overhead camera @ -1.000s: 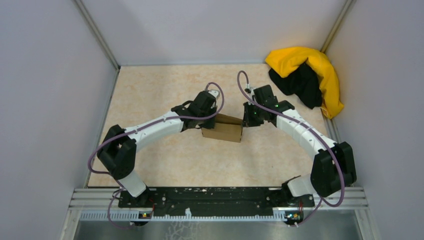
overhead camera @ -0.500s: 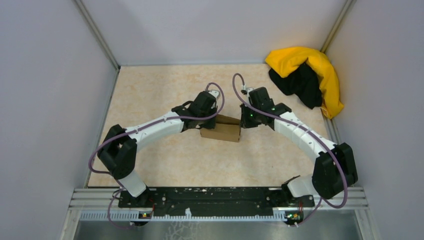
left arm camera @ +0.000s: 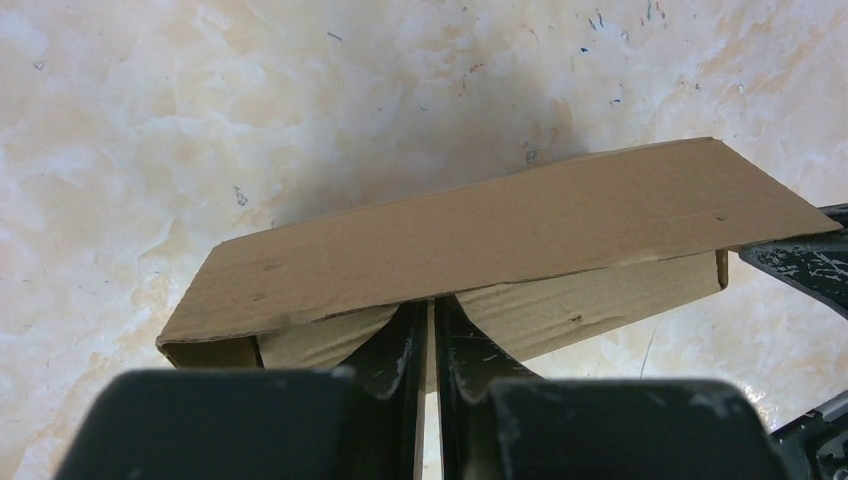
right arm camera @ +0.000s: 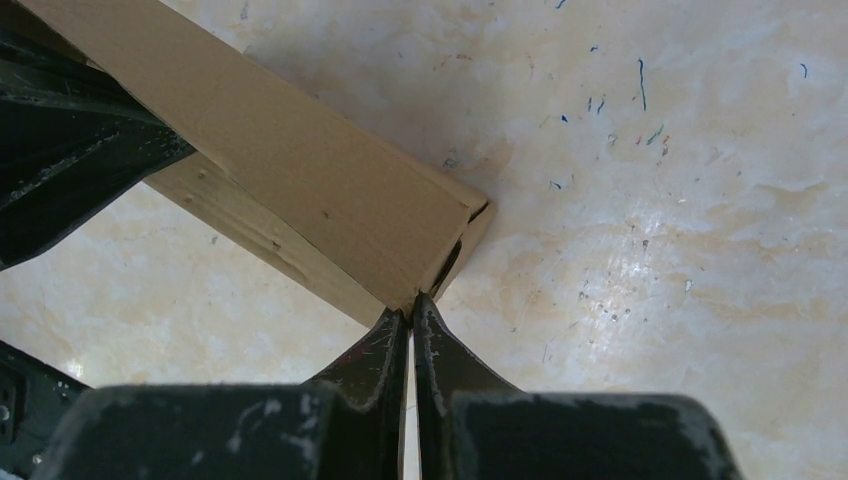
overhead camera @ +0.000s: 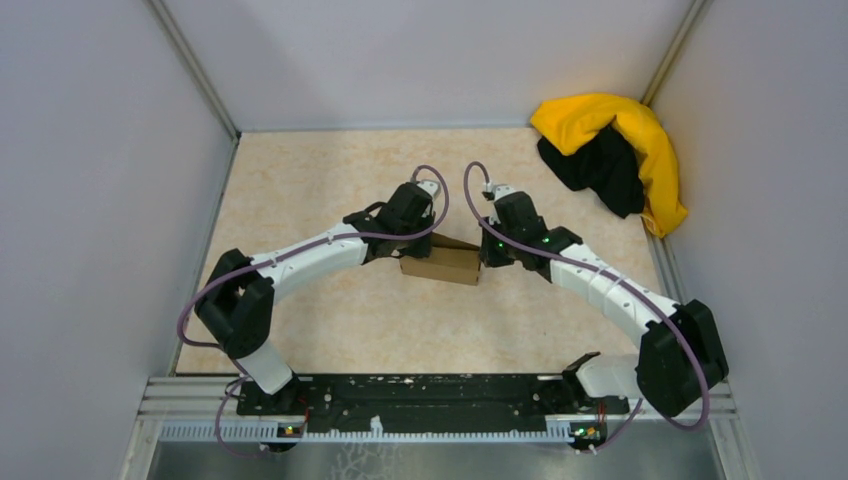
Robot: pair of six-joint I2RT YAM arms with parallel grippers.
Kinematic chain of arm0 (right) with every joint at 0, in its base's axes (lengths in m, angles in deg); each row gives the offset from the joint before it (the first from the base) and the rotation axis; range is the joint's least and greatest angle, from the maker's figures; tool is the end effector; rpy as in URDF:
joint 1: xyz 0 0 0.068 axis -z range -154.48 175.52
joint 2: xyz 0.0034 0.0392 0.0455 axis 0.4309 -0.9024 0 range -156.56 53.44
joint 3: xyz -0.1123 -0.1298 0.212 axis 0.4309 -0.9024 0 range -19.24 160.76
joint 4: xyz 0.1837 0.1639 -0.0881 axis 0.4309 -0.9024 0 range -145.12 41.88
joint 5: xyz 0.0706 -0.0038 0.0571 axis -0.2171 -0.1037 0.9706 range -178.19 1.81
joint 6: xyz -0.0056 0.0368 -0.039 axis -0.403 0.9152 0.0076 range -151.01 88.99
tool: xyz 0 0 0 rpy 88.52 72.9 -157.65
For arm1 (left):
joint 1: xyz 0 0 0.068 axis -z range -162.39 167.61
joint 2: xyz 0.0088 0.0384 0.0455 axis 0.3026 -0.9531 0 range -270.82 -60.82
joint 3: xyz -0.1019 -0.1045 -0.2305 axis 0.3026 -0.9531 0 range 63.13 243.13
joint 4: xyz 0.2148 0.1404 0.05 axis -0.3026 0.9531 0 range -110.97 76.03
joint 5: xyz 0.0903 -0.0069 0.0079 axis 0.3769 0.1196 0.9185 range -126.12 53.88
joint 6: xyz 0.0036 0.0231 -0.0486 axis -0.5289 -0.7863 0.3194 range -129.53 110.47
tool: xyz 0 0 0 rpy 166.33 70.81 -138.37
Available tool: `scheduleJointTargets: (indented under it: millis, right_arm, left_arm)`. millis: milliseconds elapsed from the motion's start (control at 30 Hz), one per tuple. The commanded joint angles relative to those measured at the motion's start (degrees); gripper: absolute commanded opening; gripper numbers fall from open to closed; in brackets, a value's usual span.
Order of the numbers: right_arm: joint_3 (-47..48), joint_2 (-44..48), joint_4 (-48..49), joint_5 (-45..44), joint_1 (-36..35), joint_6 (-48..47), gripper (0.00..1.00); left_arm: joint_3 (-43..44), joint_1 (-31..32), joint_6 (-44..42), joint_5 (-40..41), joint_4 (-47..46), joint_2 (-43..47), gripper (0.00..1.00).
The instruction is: Fold the paper box
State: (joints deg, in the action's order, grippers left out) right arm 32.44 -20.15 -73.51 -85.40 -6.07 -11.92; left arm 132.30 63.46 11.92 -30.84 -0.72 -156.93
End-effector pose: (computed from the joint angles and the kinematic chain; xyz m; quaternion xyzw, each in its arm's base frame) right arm 0.2285 0.1427 0.2504 -0.1102 0.9246 0.1763 0.3192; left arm 0.2587 -0.2617 0.2381 0.1801 0.9126 -0.1663 0.3271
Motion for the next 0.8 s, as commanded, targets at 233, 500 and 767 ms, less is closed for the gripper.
scheduleJointTargets:
  millis: [233, 500, 767]
  right_arm:
    - [-1.8, 3.5, 1.7, -2.5, -1.4, 0.0, 0.00]
    - [-1.5, 3.3, 1.3, -4.5, -1.8, -0.4, 0.00]
    - [-1.4, 3.9, 0.8, -5.4, -2.2, -0.4, 0.00]
  left_arm:
    - [-1.6, 0.1, -0.6, -2.4, 0.9, 3.1, 0.26]
    - [-5.4, 0.2, -1.5, -2.6, -2.4, 8.6, 0.31]
    - [-8.7, 0.2, -2.5, -5.0, -8.1, 13.6, 0.33]
